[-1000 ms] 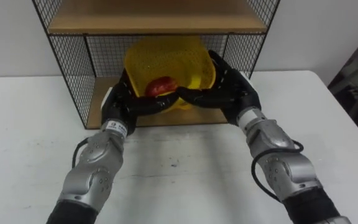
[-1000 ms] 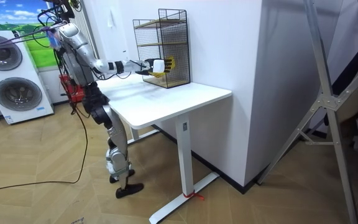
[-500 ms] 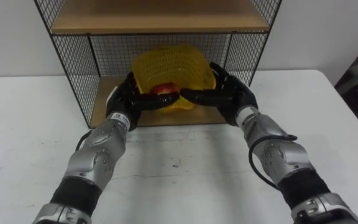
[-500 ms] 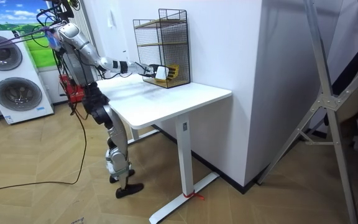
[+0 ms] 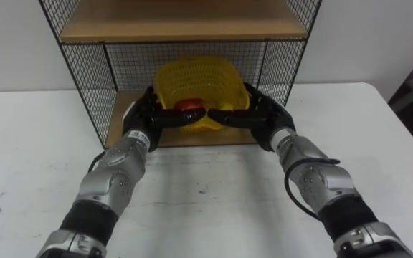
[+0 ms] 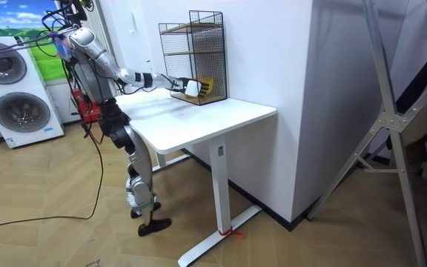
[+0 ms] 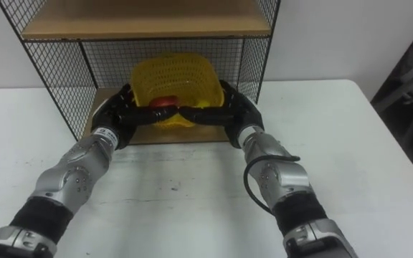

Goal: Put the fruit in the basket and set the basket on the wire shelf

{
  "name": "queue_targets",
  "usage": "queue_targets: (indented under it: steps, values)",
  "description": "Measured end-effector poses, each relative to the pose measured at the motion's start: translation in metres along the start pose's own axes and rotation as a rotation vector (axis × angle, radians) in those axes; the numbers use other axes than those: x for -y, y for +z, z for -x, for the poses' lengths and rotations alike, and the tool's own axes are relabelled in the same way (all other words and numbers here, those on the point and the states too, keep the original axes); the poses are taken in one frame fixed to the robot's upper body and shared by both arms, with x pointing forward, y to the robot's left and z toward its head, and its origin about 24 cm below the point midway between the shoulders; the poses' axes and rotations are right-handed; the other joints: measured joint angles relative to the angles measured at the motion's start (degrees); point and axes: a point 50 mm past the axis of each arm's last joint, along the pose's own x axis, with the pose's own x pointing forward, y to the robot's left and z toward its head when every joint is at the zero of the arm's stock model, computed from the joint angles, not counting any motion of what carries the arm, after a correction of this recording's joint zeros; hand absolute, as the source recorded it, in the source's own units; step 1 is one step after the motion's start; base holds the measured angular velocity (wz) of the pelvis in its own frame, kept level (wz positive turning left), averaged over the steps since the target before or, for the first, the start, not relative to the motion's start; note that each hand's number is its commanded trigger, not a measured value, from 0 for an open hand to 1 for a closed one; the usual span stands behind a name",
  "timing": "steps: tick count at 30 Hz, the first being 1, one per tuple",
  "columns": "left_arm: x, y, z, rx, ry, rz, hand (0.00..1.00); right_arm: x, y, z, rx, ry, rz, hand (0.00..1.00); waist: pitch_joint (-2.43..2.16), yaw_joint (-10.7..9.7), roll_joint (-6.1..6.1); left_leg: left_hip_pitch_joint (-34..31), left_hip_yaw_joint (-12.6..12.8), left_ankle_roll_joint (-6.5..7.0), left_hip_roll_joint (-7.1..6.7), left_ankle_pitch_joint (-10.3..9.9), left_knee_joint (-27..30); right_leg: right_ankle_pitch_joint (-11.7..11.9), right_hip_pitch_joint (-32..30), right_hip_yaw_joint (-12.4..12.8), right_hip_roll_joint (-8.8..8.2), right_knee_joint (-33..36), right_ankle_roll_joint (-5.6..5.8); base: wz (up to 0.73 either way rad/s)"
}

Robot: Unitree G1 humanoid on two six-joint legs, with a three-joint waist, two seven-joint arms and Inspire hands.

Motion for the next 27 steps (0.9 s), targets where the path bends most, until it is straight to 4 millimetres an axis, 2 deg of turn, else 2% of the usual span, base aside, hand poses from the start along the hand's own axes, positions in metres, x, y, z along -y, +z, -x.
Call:
queue_targets:
  steps: [5, 6, 7, 9, 14, 18, 27]
  values:
    - [-0.004, 0.003, 0.0, 0.006, 0.015, 0.007, 0.0, 0.003, 0.003, 0.0, 0.011, 0.001, -0.016, 0.0, -0.1, -0.1, -0.05, -0.3, -0.6, -0.05, -0.16, 0.0, 0.1, -0.3, -0.2, -0.3, -0.05, 0.1, 0.07, 0.07]
    - [-0.005, 0.005, 0.0, 0.012, 0.028, 0.011, 0.0, 0.003, 0.004, 0.001, 0.014, -0.002, -0.016, 0.0, -0.49, -0.1, -0.09, -0.7, -0.9, -0.09, -0.19, 0.1, 0.1, -0.3, -0.5, -0.3, -0.05, 0.1, 0.04, 0.09]
    - [-0.004, 0.009, 0.001, 0.026, 0.033, 0.014, 0.0, 0.003, 0.005, 0.001, 0.018, -0.006, -0.018, 0.0, -0.69, -0.1, -0.11, -0.9, -1.1, -0.11, -0.23, 0.1, 0.1, -0.2, -0.7, -0.5, -0.08, 0.1, -0.04, 0.08]
    - [-0.003, 0.016, 0.002, 0.057, 0.045, 0.013, 0.0, 0.003, 0.008, 0.001, 0.03, -0.005, -0.016, 0.0, -0.76, -0.1, -0.13, -0.9, -1.2, -0.12, -0.26, 0.3, 0.0, -0.1, -0.7, -0.8, -0.17, 0.2, -0.1, 0.03]
    - [-0.002, 0.026, 0.008, 0.118, 0.06, -0.008, 0.0, -0.001, 0.022, 0.007, 0.103, 0.001, 0.061, 0.0, -1.65, 0.2, -0.36, 0.4, -1.1, -0.13, -0.6, 1.3, -2.0, -0.3, -0.4, -1.2, -0.74, 0.5, -0.1, 0.0]
    - [0.0, 0.034, 0.016, 0.167, 0.051, -0.022, 0.0, -0.002, 0.031, 0.015, 0.161, 0.006, 0.129, 0.0, -1.95, 0.5, -0.77, 2.0, -0.9, -0.18, -0.68, 1.5, -2.5, -0.7, 0.4, -0.7, -0.81, 0.9, -0.03, -0.02]
    - [0.003, 0.044, 0.037, 0.262, 0.013, -0.021, 0.0, -0.003, 0.034, 0.029, 0.217, 0.015, 0.187, 0.0, -2.02, 0.2, -0.92, 3.4, -0.8, -0.21, -0.64, 1.5, -3.2, -1.0, 1.9, -0.6, -0.69, 0.1, 0.5, -0.01]
